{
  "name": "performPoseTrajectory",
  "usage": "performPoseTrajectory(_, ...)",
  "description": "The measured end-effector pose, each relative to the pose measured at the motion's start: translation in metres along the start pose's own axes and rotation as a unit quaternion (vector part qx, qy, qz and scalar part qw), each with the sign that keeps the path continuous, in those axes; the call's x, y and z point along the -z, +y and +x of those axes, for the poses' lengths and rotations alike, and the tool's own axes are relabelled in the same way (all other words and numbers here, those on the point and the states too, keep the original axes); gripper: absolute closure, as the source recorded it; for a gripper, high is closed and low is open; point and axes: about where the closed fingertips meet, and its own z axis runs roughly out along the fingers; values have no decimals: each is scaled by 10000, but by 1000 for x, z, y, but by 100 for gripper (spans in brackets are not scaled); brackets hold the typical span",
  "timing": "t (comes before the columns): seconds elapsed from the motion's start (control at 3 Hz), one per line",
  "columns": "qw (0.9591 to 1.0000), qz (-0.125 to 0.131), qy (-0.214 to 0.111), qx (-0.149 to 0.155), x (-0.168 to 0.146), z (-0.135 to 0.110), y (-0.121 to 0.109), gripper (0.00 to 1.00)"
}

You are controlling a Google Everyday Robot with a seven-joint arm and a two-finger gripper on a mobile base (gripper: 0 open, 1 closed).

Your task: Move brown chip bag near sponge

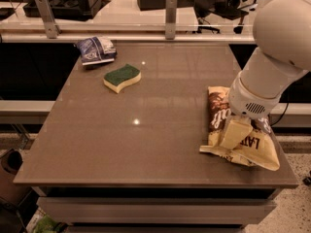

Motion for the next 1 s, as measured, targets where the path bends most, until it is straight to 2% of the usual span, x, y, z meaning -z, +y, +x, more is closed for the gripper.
performPoseTrajectory(0.33,10000,3,-1,2,0,0,0,100)
performPoseTrajectory(1.0,9984,470,-9,299,52,-28,-1,100)
